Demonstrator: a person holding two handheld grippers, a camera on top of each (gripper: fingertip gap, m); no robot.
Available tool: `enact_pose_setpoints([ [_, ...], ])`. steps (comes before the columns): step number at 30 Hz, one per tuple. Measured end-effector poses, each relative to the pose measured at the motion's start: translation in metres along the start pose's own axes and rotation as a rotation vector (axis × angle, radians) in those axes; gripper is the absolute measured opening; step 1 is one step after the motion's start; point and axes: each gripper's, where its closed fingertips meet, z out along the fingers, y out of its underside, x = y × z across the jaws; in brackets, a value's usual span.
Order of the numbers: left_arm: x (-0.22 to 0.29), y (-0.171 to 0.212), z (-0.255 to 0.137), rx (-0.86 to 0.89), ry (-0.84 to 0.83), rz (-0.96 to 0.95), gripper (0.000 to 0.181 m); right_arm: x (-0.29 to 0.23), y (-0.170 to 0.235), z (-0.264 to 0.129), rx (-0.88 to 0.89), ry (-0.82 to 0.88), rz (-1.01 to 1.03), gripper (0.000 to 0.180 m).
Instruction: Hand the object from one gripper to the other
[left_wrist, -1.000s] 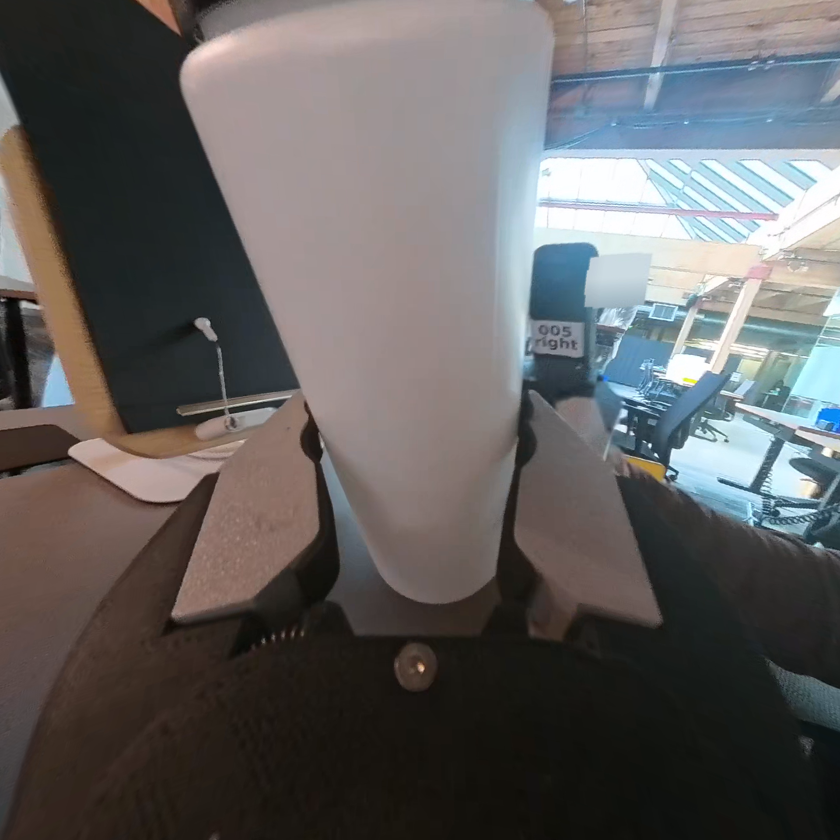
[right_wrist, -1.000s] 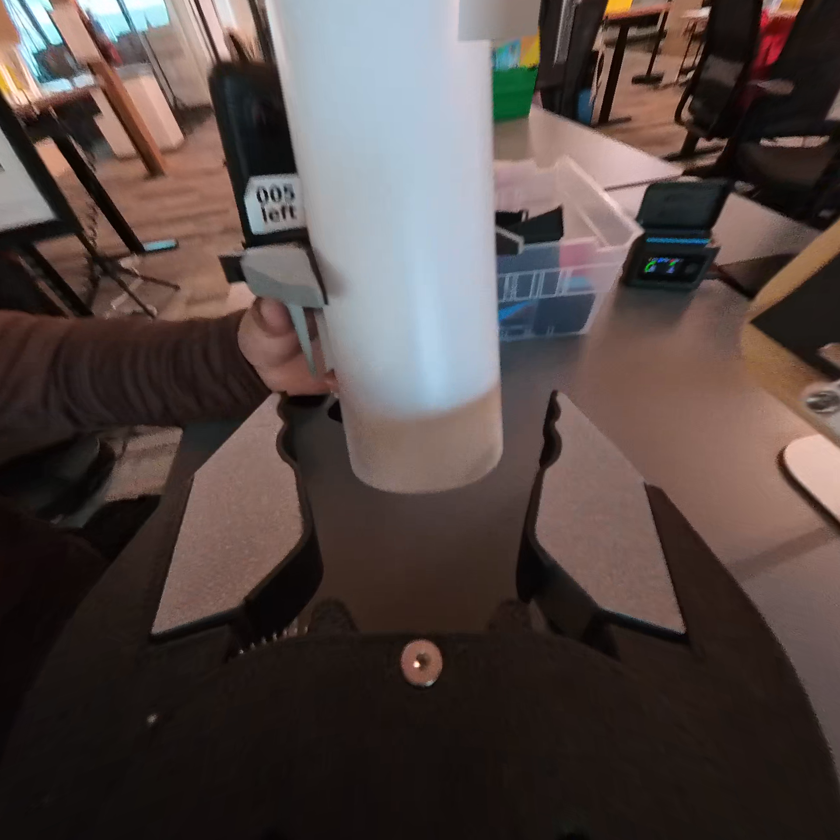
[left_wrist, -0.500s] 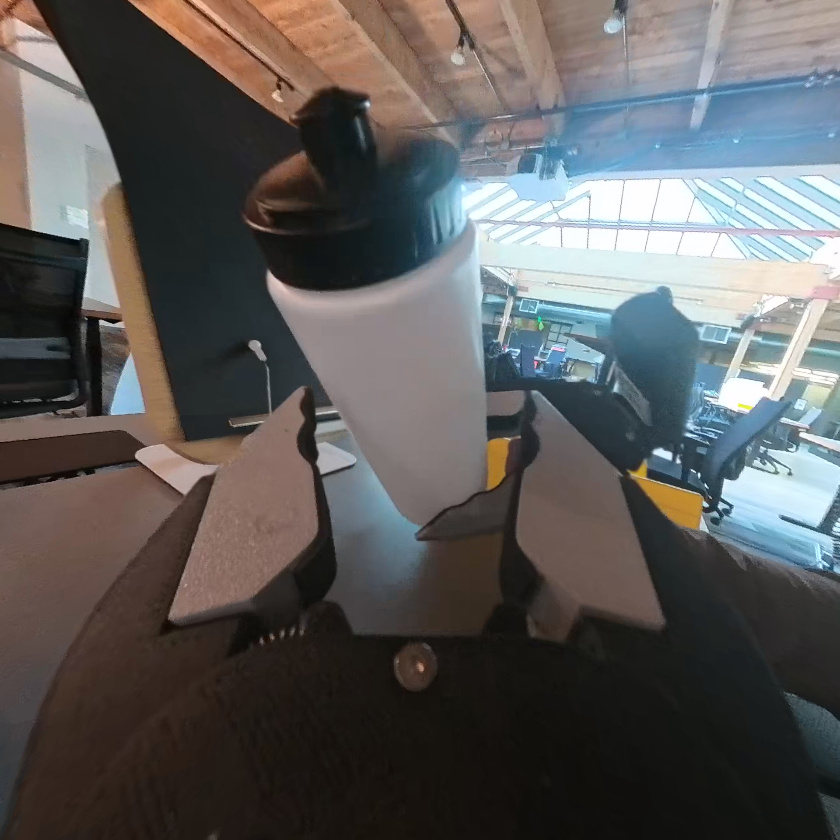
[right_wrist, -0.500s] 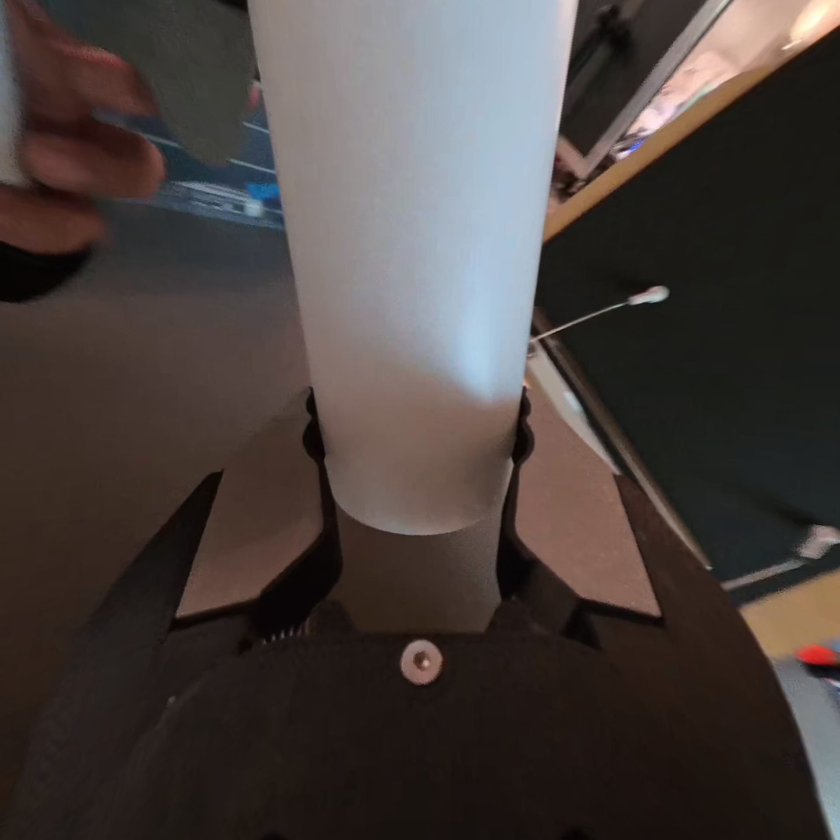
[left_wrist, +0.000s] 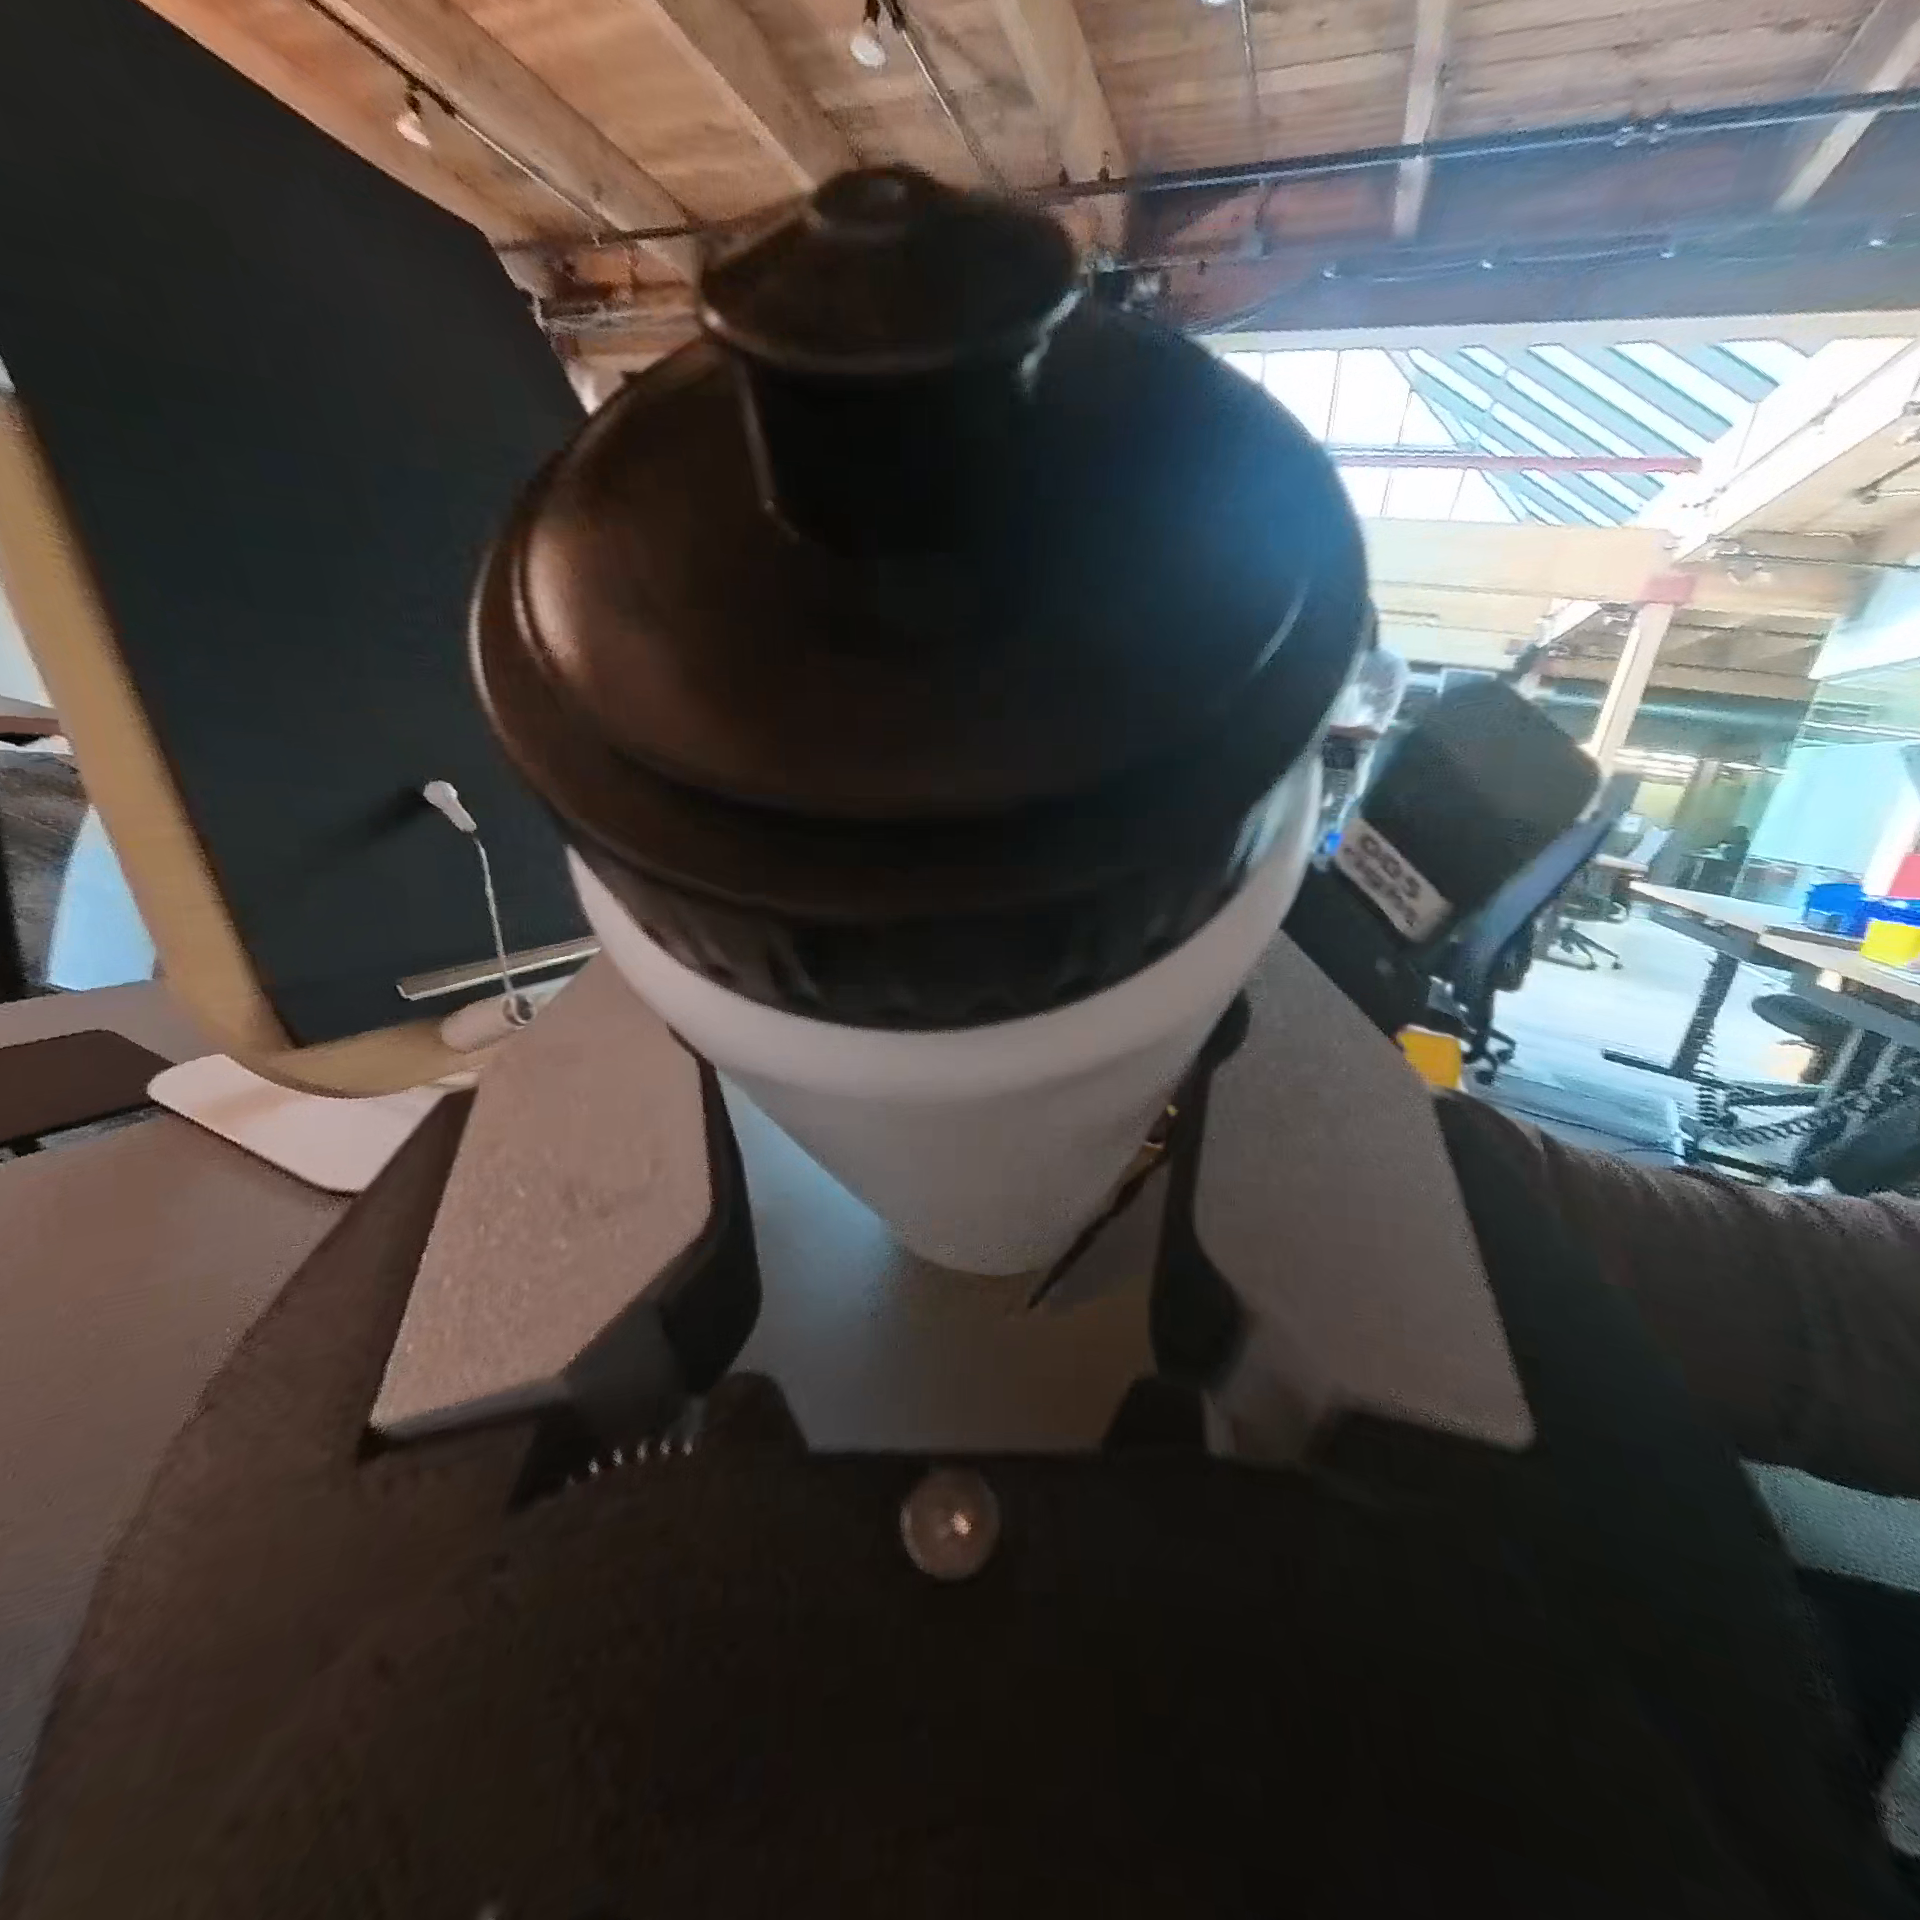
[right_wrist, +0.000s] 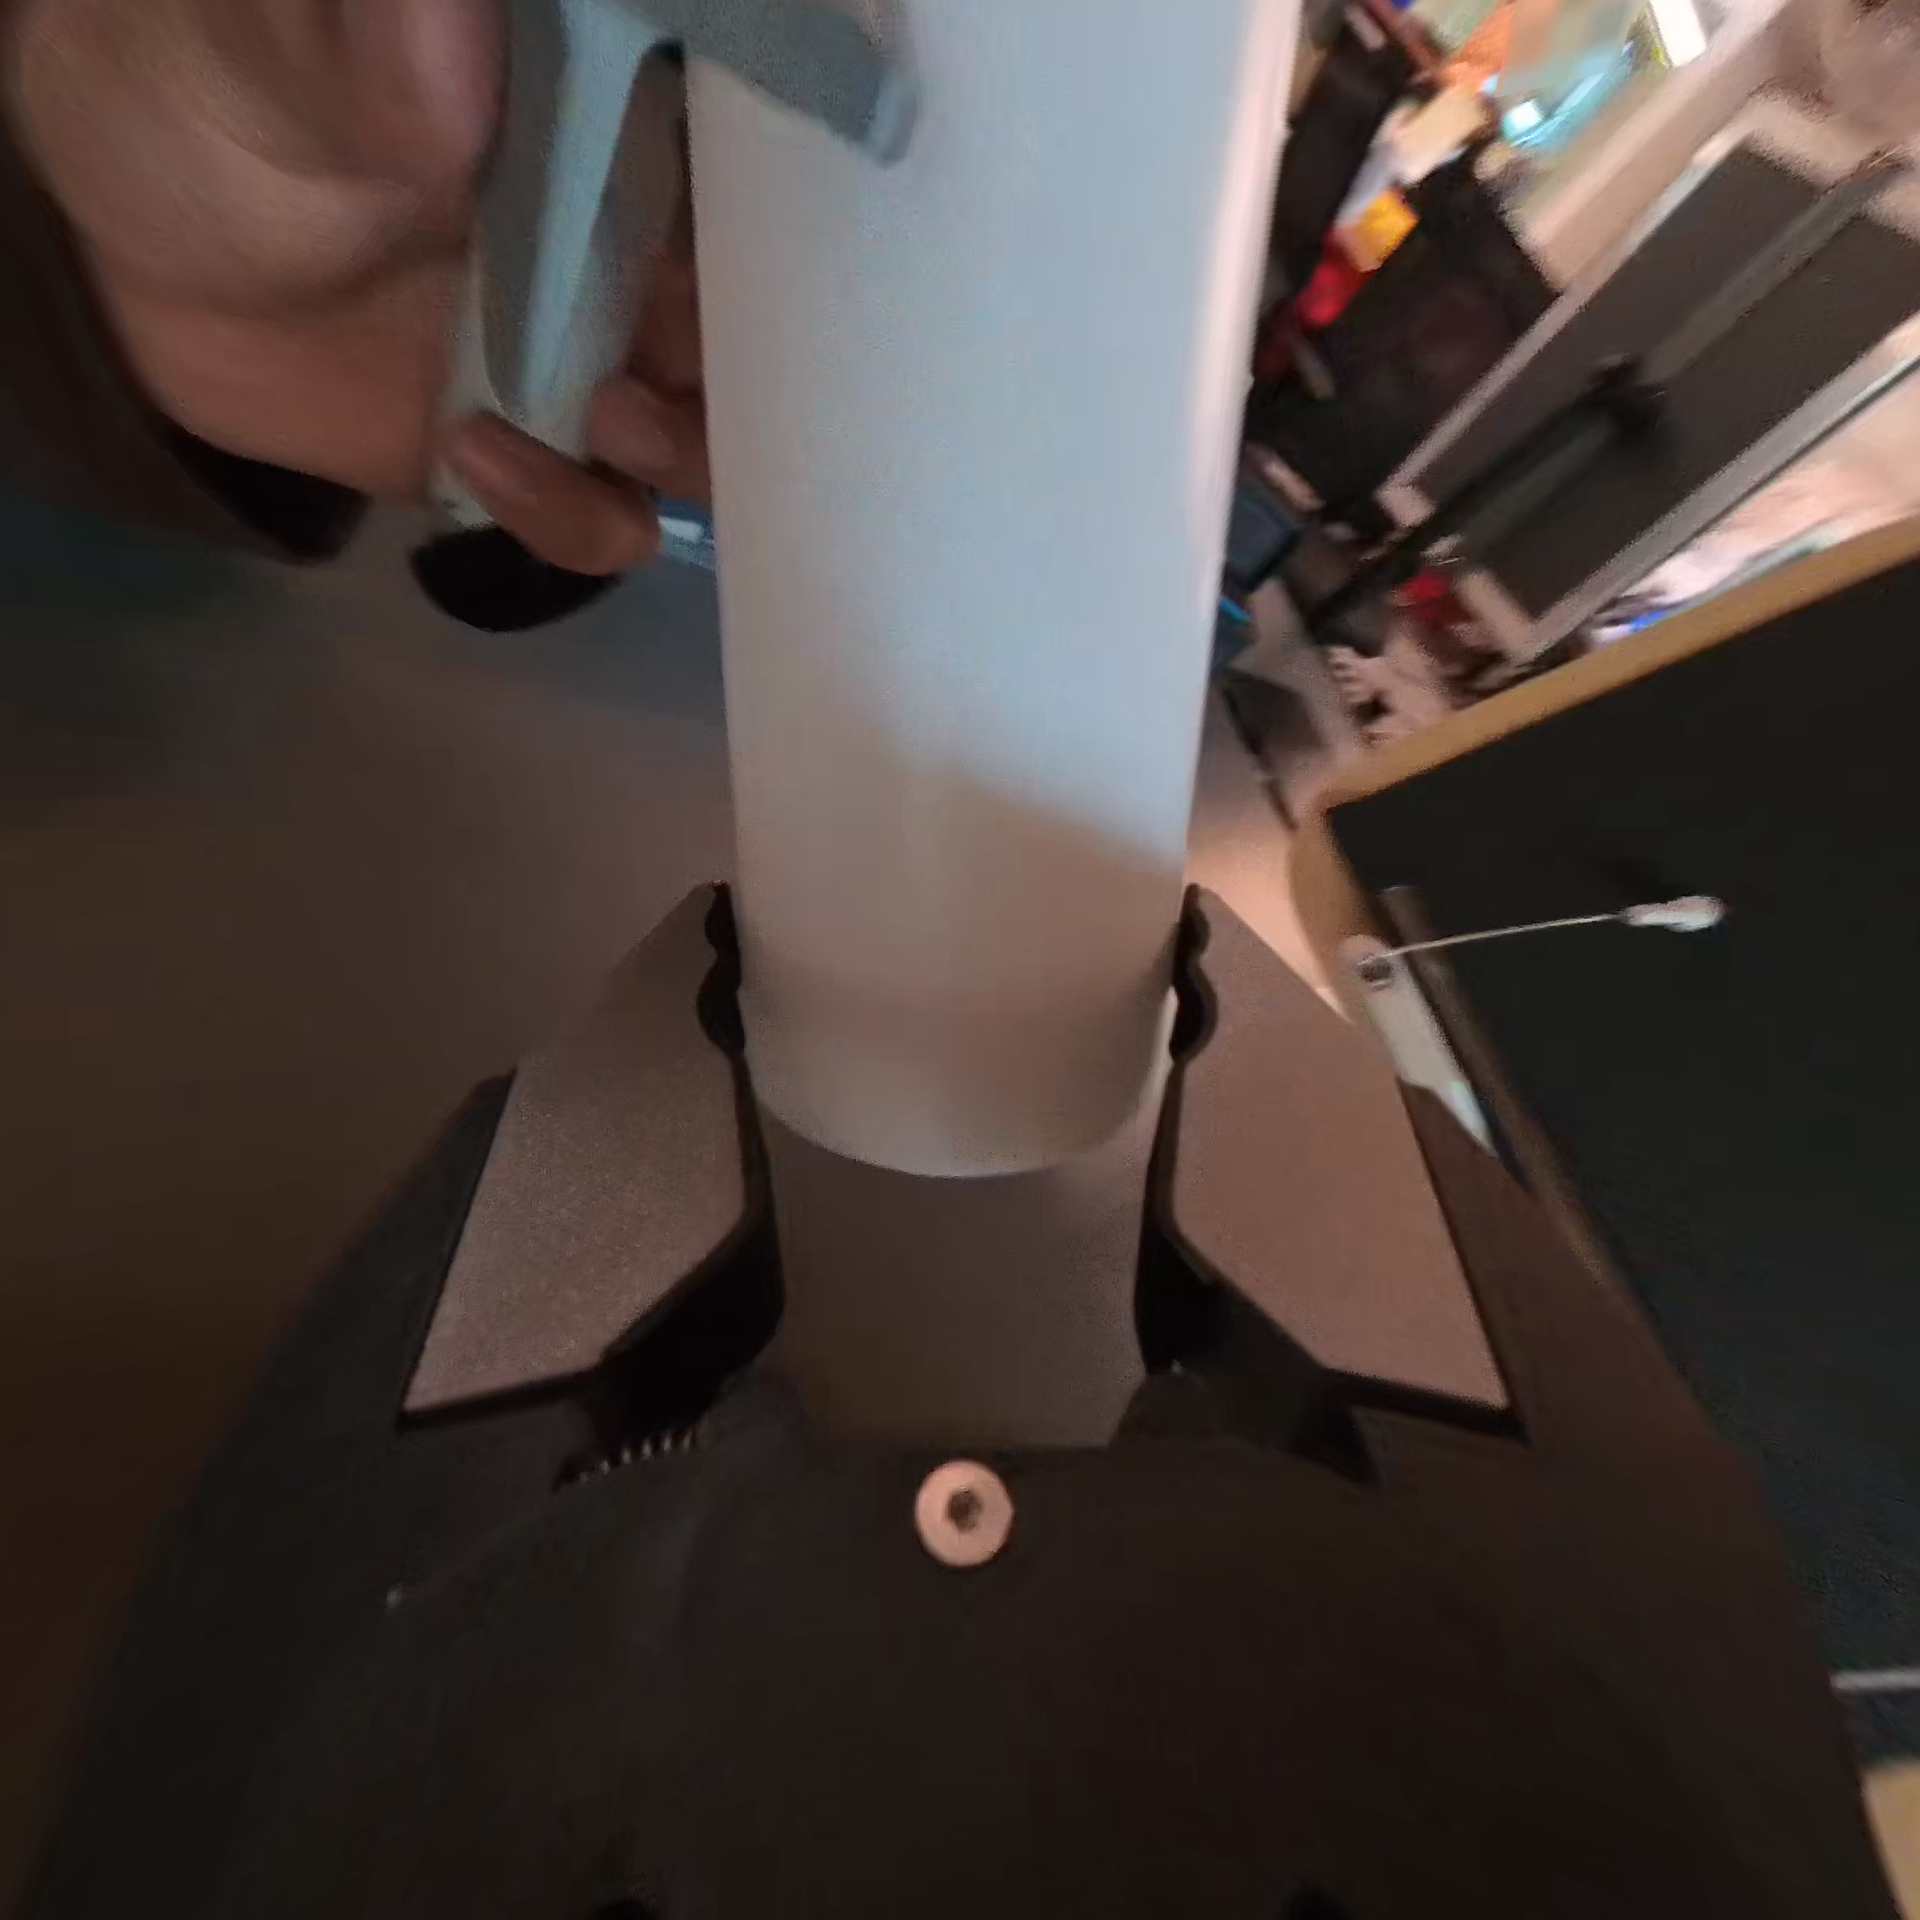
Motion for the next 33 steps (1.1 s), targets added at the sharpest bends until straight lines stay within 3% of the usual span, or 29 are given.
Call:
enact_pose_setpoints([
  [1, 0.000, 0.001, 0.000, -0.006, 0.006, -0.001, 0.094, -0.001, 0.000, -0.004, 0.019, -0.056, 0.067, 0.080],
  [6, 0.016, 0.004, 0.001, -0.018, 0.105, 0.031, 0.094, 0.003, -0.013, -0.028, 0.159, -0.255, 0.334, 0.093],
  [12, 0.051, 0.011, 0.007, -0.020, 0.224, 0.169, 0.094, -0.037, -0.023, -0.023, 0.156, -0.463, 0.365, 0.109],
  [15, 0.057, 0.023, 0.012, -0.054, 0.241, 0.182, 0.094, -0.052, -0.017, -0.007, 0.083, -0.455, 0.300, 0.104],
  [21, 0.033, 0.031, 0.016, -0.095, 0.121, 0.137, 0.092, -0.044, -0.003, 0.011, -0.023, -0.350, 0.228, 0.097],
  [25, 0.007, 0.025, 0.010, -0.069, 0.008, 0.101, 0.092, -0.012, -0.006, 0.008, 0.087, -0.297, 0.393, 0.094],
  [33, -0.006, 0.023, 0.004, -0.056, -0.033, 0.113, 0.077, 0.021, -0.032, -0.029, 0.418, -0.383, 0.783, 0.092],
])
